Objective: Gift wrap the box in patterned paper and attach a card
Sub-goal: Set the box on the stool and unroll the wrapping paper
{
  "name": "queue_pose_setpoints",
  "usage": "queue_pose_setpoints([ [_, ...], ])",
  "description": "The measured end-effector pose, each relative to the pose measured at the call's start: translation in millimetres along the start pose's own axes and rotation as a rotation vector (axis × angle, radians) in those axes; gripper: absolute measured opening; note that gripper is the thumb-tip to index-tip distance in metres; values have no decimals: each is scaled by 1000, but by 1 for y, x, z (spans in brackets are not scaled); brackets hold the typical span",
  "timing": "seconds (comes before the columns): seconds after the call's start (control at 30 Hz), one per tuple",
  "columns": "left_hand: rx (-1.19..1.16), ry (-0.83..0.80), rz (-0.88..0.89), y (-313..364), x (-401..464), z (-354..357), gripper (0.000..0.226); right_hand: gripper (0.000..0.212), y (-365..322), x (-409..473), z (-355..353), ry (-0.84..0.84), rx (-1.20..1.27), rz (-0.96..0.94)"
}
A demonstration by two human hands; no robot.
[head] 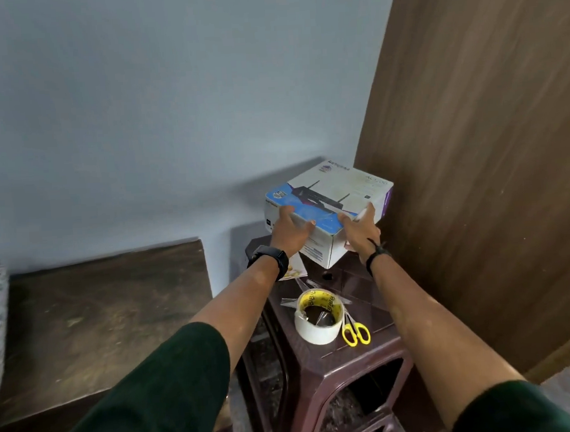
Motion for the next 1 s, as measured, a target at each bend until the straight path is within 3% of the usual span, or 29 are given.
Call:
queue_pose_setpoints([
  [0.23, 190, -298, -32, -20, 8, 27, 56, 52, 25, 38, -14, -56, -212, -38],
  [0.47, 393, -426, 16, -30, 10, 22, 65, 47, 42, 28, -6, -79, -378, -95],
  [0.73, 405, -348, 112, 1, -10, 1, 57, 29, 3, -25, 1, 4, -407, -353],
  [1.0, 388, -149, 104, 1, -59, -102, 53, 23, -47, -125, 44, -128, -186, -442],
])
Point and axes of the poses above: each hand's wrist, its own x-axis towards the middle knuckle, its own z-axis out of the palm, y = z × x, the point moved 2 cm from there along x, towards the middle knuckle, and after that the axes turned 11 degrees about y, right-handed, at the moved point
